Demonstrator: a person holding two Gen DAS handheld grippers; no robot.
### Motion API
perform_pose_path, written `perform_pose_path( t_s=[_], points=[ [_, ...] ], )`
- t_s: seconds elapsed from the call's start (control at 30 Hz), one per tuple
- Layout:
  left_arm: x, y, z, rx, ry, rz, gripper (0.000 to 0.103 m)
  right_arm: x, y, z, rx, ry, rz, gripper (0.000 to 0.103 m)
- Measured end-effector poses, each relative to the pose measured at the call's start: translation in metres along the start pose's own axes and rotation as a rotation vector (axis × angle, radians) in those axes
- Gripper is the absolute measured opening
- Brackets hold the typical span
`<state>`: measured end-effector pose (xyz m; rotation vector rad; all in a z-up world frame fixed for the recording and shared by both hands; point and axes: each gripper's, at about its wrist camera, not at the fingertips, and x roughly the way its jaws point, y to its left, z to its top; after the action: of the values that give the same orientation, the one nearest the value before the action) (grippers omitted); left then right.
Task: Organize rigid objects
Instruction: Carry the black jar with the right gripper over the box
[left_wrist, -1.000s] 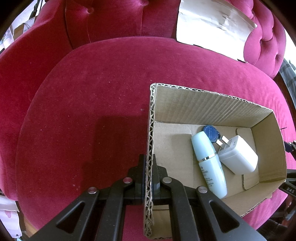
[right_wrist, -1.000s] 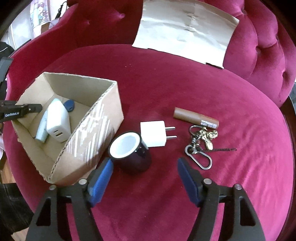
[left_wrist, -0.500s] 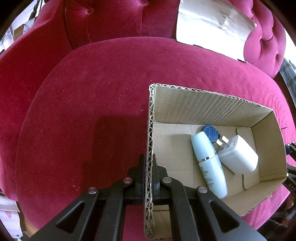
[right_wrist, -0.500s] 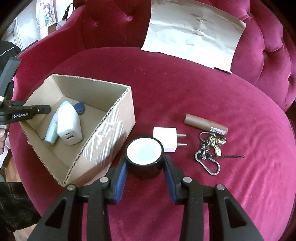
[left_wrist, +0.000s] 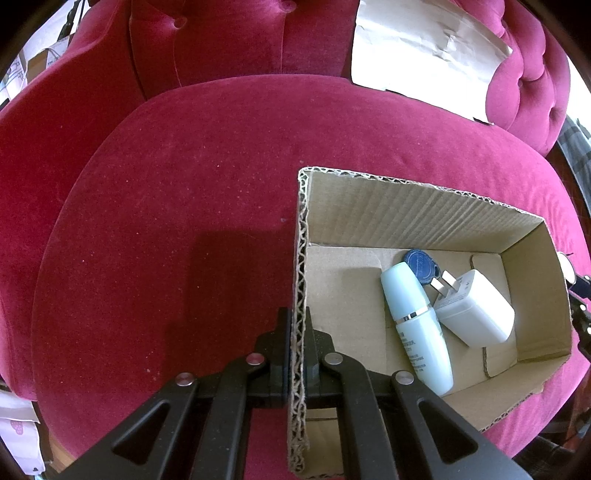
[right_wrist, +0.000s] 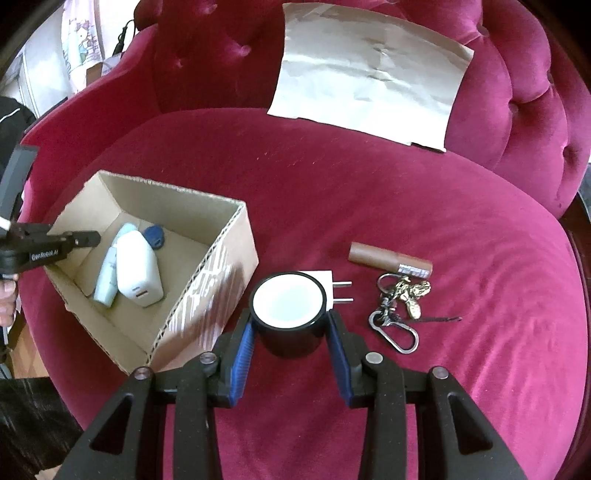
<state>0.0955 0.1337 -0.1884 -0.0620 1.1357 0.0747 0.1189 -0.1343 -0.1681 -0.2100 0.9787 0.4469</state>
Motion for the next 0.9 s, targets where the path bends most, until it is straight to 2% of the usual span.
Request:
perform_pose_path(
  t_s=[0.5, 0.9],
  points=[
    [0.0, 0.0, 0.001, 0.005, 0.0, 0.002, 0.003, -0.033, 0.006, 0.024, 0.023, -0.084, -0.028, 0.041],
    [0.0, 0.0, 0.001, 0.007, -0.001, 0.002, 0.003, -0.048, 0.026, 0.046, 0.019, -0.15, 0.01, 0.041]
  ],
)
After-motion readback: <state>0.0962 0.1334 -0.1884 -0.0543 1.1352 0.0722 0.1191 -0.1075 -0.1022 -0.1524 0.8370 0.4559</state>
